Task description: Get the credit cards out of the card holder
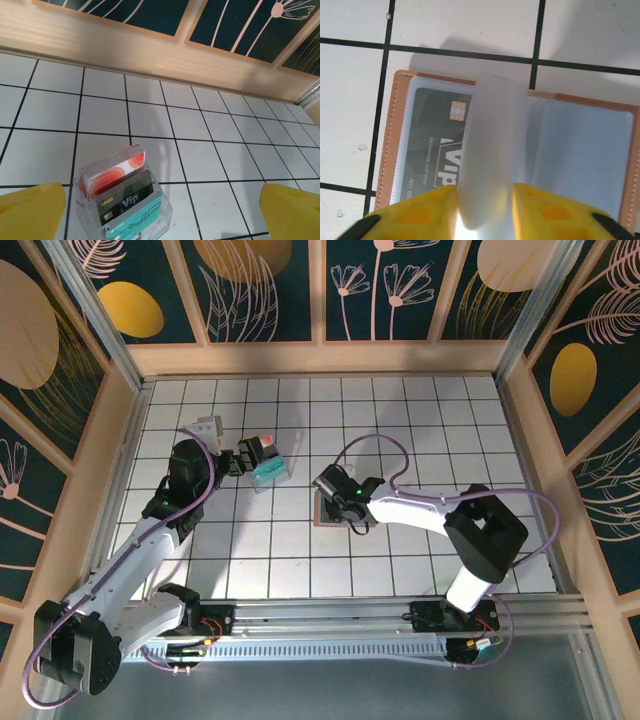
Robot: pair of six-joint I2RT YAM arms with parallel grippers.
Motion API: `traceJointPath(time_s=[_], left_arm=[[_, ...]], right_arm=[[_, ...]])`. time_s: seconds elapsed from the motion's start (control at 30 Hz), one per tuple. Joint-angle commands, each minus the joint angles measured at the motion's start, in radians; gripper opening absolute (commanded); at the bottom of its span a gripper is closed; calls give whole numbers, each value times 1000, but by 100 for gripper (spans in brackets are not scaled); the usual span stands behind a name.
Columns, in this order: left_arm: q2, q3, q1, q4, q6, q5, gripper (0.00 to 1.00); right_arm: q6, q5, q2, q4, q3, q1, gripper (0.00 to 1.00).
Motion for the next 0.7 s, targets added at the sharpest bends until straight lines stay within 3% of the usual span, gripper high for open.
traceJointPath(time_s=[0.0,0.37,0.67], left_arm=[[-21,31,-7,-27,28,-24,99],[-13,39,-63,-55,57,-91,99],[58,38,-263,-75,56,-277,99]], right_arm=[[29,54,-40,-39,-23,-16,39],[49,40,-79,-15,-111,-67,39],[50,20,-166,11,-196,-142,38]])
